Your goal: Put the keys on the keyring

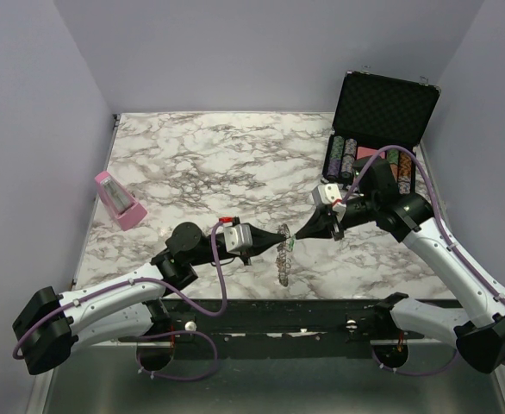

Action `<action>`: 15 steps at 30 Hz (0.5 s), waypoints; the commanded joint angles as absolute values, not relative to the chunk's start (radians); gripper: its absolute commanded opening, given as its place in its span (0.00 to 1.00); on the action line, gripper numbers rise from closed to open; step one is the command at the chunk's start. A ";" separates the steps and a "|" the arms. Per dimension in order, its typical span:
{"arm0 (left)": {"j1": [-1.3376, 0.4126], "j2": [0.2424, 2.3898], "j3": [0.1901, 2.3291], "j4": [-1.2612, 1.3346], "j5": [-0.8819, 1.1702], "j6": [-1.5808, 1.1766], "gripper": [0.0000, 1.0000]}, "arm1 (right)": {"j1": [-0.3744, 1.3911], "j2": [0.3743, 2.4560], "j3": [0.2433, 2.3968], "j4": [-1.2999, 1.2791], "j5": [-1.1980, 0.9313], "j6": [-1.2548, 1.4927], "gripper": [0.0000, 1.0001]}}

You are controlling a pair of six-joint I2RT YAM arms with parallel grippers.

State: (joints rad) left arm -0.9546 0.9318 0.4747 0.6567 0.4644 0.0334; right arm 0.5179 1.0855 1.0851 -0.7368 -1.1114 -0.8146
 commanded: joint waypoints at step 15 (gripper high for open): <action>-0.951 0.930 0.462 0.739 0.488 0.032 0.00 | 0.525 1.092 1.108 -0.738 -1.150 -0.802 0.00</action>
State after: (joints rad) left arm -0.9546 0.9318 0.4633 0.6651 0.4648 0.0330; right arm 0.5179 1.0866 1.0851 -0.7265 -1.1126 -0.7940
